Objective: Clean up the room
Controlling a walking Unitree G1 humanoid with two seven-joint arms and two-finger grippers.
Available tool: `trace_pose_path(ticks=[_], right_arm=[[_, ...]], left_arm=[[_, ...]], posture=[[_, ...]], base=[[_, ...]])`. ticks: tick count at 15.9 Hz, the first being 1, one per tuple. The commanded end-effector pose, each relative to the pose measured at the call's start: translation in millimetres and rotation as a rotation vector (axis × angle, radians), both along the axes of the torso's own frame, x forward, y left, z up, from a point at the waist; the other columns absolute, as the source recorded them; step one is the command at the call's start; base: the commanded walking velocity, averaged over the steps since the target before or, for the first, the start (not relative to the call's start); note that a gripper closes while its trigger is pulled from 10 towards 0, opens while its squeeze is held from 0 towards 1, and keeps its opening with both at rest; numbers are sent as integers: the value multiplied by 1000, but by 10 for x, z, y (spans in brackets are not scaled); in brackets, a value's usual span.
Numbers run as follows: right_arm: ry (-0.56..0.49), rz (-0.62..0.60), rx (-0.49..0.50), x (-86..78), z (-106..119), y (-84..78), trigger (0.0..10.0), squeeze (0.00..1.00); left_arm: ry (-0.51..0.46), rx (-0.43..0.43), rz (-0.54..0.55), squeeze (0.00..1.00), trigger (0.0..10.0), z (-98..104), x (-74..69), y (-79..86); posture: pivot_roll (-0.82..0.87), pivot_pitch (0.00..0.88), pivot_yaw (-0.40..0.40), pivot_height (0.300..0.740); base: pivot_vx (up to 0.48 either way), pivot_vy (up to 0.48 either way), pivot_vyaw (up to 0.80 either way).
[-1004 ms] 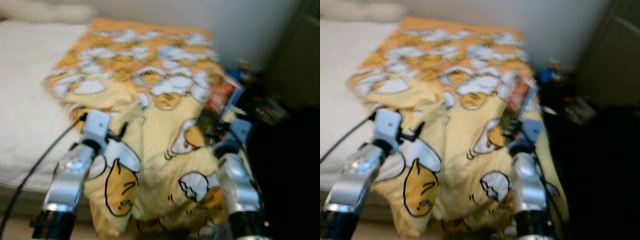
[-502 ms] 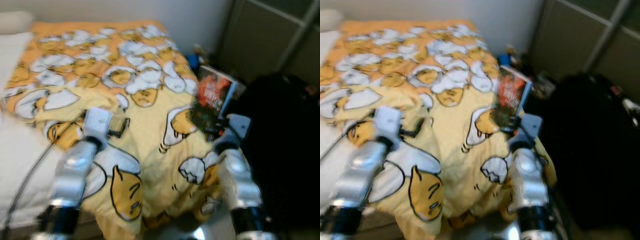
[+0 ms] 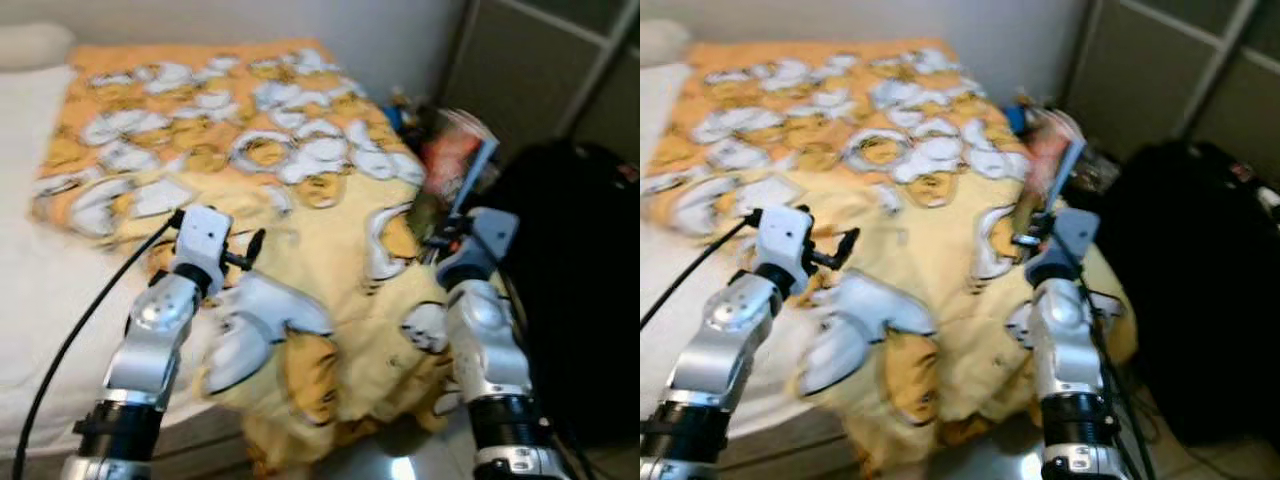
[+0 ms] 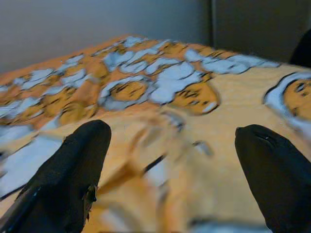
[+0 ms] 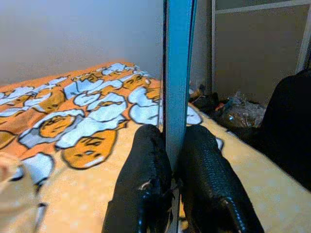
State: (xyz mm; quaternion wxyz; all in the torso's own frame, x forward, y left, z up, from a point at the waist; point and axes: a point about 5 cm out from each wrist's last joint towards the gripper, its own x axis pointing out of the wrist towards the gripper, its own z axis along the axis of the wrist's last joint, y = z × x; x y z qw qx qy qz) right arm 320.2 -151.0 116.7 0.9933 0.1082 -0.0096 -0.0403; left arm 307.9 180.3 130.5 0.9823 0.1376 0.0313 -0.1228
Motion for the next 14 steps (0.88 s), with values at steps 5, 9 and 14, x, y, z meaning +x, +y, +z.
trace_pose_path(ticks=[5, 9, 14], right_arm=[[-73, 45, 1, 6, 174, 90, 10000, 0], [-81, 61, 11, -6, 182, 115, 10000, 0], [-80, 60, 2, -12, 183, 97, 10000, 0]], left_arm=[[-7, -4, 9, 918, 10000, 37, -23, 25], [-3, -9, 12, 922, 10000, 26, -34, 19], [-2, -12, 13, 918, 10000, 20, -30, 3]], posture=[[19, 0, -16, 740], [22, 0, -21, 740], [15, 0, -19, 740]], base=[[0, 342, 0], [0, 350, 0], [0, 350, 0]])
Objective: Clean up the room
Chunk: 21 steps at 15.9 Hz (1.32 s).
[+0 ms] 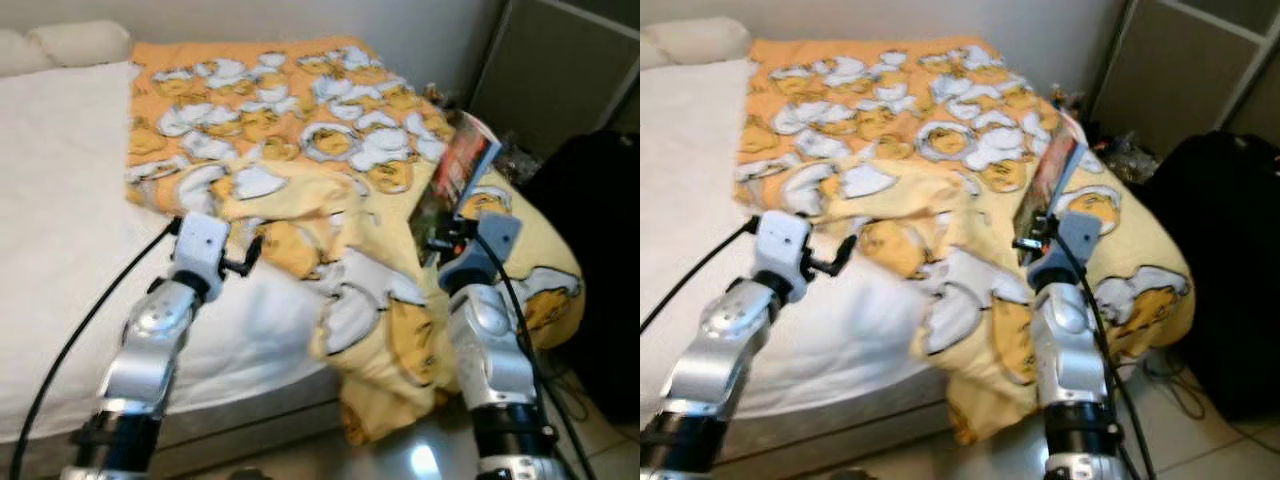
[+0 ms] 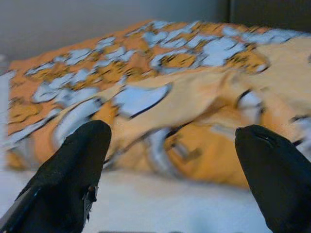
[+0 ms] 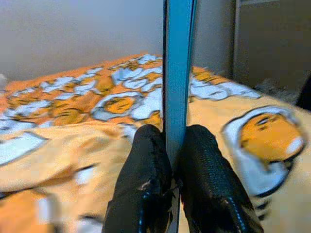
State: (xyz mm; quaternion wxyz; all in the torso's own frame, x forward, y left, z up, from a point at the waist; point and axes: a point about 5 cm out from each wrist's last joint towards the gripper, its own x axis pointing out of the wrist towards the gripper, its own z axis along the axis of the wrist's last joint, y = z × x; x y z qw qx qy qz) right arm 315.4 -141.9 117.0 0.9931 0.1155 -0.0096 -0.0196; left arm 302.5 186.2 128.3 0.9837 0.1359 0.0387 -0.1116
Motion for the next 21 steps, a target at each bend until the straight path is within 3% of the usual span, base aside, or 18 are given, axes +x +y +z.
trace_pose_path(ticks=[1, 9, 13, 16, 21], right_arm=[[-76, 20, -13, 37, 184, 7, 10000, 0], [-60, 52, -13, 44, 156, 39, 10000, 0], [21, 38, -87, 56, 39, 8, 10000, 0], [85, 44, -219, 61, -70, -36, 10000, 0], [75, 82, -194, 76, -41, 6, 10000, 0]], left_arm=[[-14, -12, -12, 922, 10000, 42, 24, -58], [-13, -15, 9, 918, 10000, 37, 66, -44], [-12, -13, 20, 925, 10000, 28, 79, -19], [-16, -12, 43, 918, 10000, 26, 83, 26], [-18, -17, 50, 922, 10000, 28, 86, 41]], posture=[[15, 0, -19, 740], [15, 0, -16, 740], [18, 0, -19, 740], [20, 0, -22, 740], [22, 0, -22, 740]], base=[[0, 349, 0], [0, 348, 0], [0, 347, 0], [0, 346, 0], [0, 346, 0]])
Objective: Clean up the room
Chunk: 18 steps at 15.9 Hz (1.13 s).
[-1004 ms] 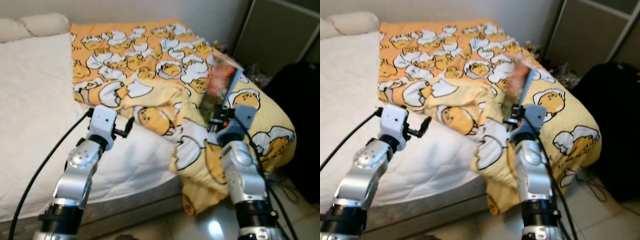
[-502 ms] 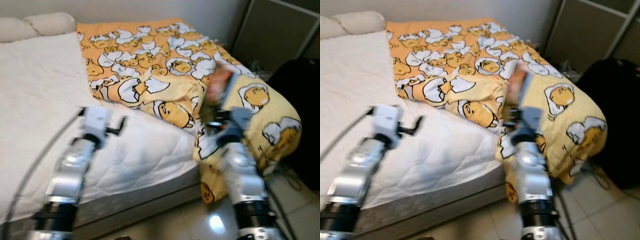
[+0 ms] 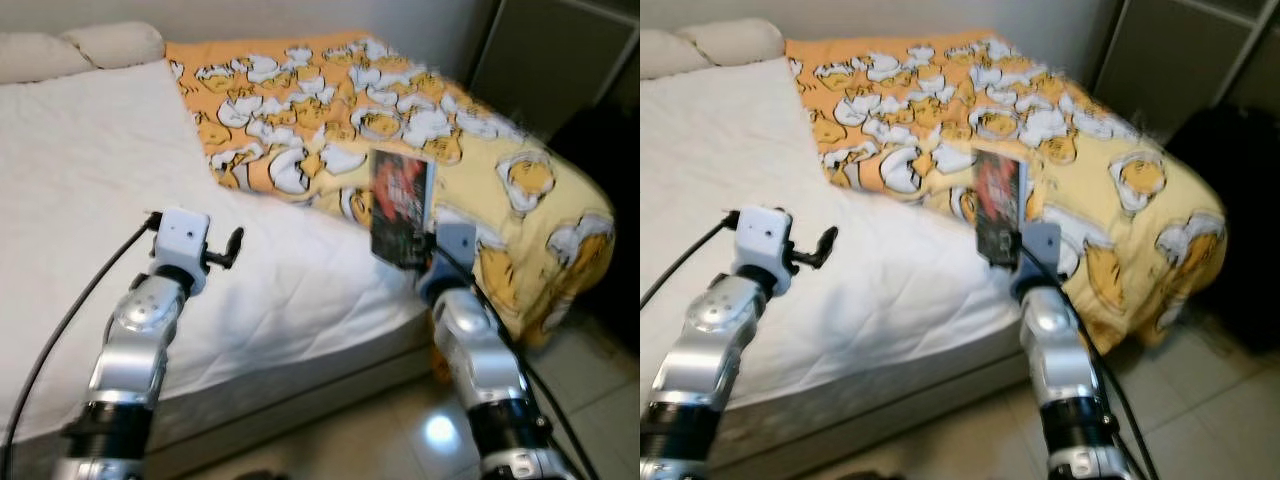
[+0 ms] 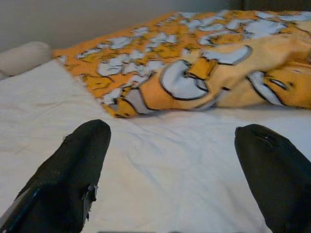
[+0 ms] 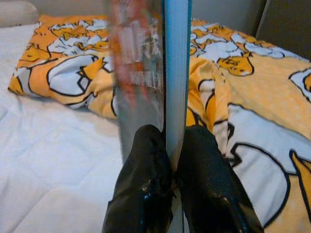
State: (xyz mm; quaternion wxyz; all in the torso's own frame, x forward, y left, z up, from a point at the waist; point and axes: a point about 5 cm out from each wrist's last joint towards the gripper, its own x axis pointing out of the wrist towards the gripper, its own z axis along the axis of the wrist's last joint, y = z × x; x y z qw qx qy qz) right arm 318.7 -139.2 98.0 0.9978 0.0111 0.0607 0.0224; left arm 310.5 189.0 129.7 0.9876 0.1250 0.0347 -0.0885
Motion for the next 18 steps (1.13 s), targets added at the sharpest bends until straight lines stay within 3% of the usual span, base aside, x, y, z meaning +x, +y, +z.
trace_pose_path(ticks=[1, 8, 15, 16, 17, 18], right_arm=[[-64, -9, 18, 46, 158, -14, 10000, 0], [-78, -12, 150, 54, 215, 0, 10000, 0], [-80, -12, 149, 52, 231, 1, 10000, 0], [-97, 1, 168, 50, 251, 9, 3412, 0], [-104, 8, 173, 48, 262, 13, 0, 0], [-102, 8, 168, 49, 262, 12, 1686, 0]], left_arm=[[-6, 5, 5, 925, 10000, 15, 8, 13], [-5, -3, 18, 922, 10000, 20, 23, 21], [-6, -3, 16, 925, 10000, 27, 19, 24], [-6, -4, 16, 918, 10000, 28, 20, 24], [-6, -4, 16, 918, 10000, 29, 21, 21], [-6, -4, 16, 922, 10000, 30, 23, 17]], posture=[[23, 0, -22, 740], [25, 0, -23, 740], [26, 0, -24, 740], [26, 0, -24, 740], [26, 0, -24, 740], [26, 0, -24, 740]], base=[[0, 341, 0], [0, 341, 0], [0, 340, 0], [0, 341, 0], [0, 337, 0], [0, 341, 0]])
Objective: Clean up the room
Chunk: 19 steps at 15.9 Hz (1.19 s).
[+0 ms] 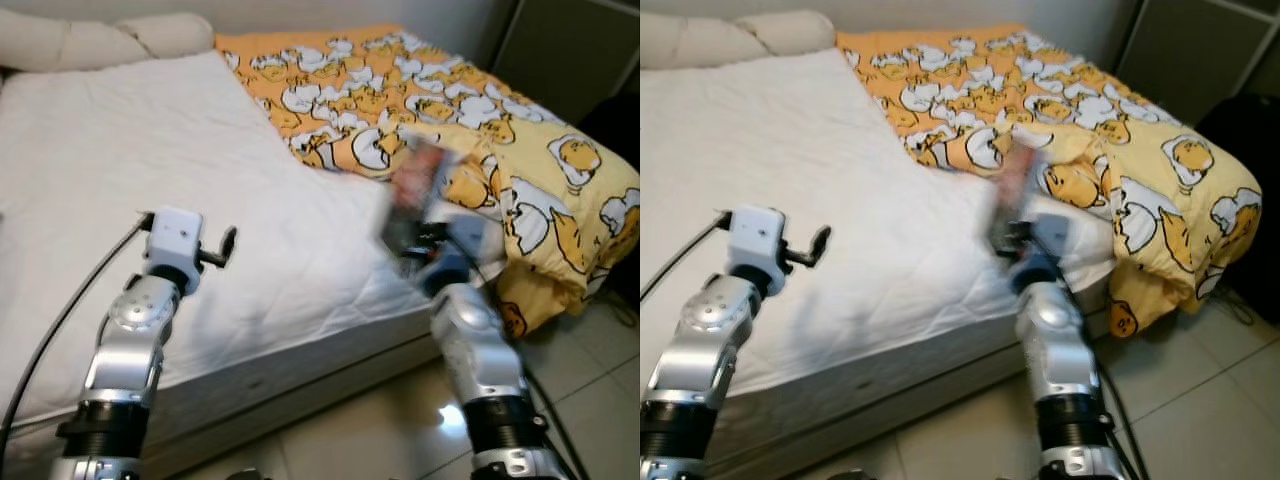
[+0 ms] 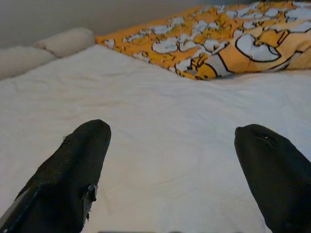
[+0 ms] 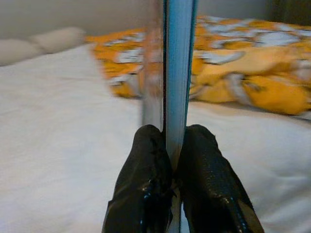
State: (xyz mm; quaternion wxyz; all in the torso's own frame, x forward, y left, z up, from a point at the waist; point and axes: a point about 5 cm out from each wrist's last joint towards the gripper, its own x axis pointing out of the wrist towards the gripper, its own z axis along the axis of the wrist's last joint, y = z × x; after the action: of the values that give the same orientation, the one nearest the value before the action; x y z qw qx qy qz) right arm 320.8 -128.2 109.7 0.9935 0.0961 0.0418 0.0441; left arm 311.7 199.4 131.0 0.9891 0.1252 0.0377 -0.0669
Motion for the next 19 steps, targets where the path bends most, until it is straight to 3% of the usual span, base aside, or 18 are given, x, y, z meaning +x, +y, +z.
trace_pose_path(ticks=[1, 2, 12, 15, 16, 19], right_arm=[[-64, -31, -8, 28, 146, -98, 1686, 0], [-60, -34, -15, 35, 144, -96, 10000, 0], [-57, -29, -33, 34, 131, -79, 10000, 0], [-54, -11, -62, 38, 132, -67, 10000, 0], [-56, 20, -86, 41, 137, -34, 10000, 0], [-57, 49, -107, 37, 135, 17, 10000, 0]], left_arm=[[-7, -6, -28, 922, 10000, 18, 13, -87], [-7, -5, -28, 922, 10000, 20, 17, -89], [-10, -6, -22, 922, 10000, 31, 26, -84], [-26, -17, -11, 914, 10000, 55, 30, -89], [-29, -22, -5, 800, 10000, 66, 38, -90], [-34, -8, 7, 749, 10000, 82, 52, -80]], posture=[[26, 0, -24, 740], [27, 0, -24, 740], [29, 0, -27, 740], [29, 0, -27, 740], [30, 0, -27, 740], [30, 0, -27, 740]], base=[[0, 341, 0], [0, 337, 0], [0, 337, 0], [0, 0, 0], [0, 0, 488], [0, 0, 800]])
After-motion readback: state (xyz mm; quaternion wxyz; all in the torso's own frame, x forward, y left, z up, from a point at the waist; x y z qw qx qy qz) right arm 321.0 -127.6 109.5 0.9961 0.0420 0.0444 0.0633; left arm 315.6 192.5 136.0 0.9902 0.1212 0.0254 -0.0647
